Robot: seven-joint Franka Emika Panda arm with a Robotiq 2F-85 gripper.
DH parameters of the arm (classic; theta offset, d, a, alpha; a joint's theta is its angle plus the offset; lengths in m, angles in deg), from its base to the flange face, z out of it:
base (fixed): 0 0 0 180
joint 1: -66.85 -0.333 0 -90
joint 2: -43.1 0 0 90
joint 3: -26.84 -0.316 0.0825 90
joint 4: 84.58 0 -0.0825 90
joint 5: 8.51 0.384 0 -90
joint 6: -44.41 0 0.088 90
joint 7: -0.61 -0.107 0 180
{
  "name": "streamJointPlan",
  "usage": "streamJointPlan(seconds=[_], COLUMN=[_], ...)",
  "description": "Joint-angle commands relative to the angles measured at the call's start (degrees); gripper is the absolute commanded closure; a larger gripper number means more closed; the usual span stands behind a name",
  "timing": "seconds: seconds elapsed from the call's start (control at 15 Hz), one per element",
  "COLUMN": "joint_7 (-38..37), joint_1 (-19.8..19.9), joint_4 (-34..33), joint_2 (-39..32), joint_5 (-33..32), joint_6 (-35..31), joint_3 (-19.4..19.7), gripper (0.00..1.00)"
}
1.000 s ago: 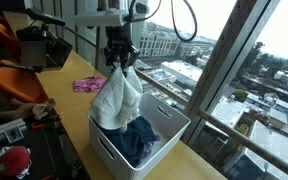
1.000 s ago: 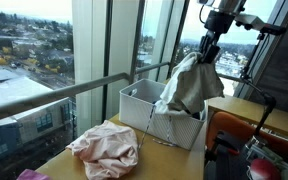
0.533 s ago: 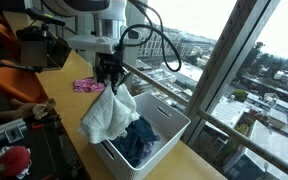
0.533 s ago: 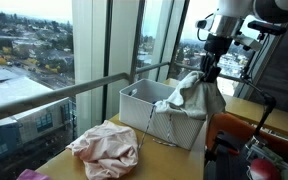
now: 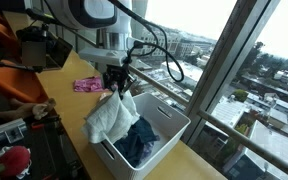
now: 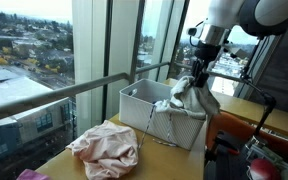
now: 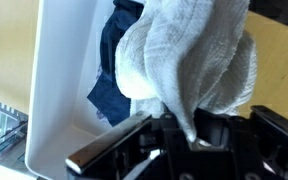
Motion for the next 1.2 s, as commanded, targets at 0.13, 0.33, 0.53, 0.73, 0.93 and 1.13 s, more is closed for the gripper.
streamJointPlan(seconds=[0.13, 0.33, 0.53, 0.73, 0.93, 1.13], joint_7=[0.18, 0.15, -0.39, -1.47, -3.36, -3.73], joint_1=[2.47, 3.64, 4.06, 3.61, 2.84, 2.25], joint_4=[-10.98, -15.11, -16.88, -16.8, -16.9, -14.7], joint_2=[-9.2, -12.76, -15.5, -17.87, -19.58, -16.68], joint_5=[-1.83, -2.29, -2.42, -2.96, -5.33, -5.52], joint_6=[-1.11, -0.99, -1.38, -2.75, -3.4, -2.7], joint_3=[1.0, 1.39, 1.36, 1.1, 1.52, 0.8], gripper=[0.97, 0.97, 0.97, 0.97, 0.63, 0.43])
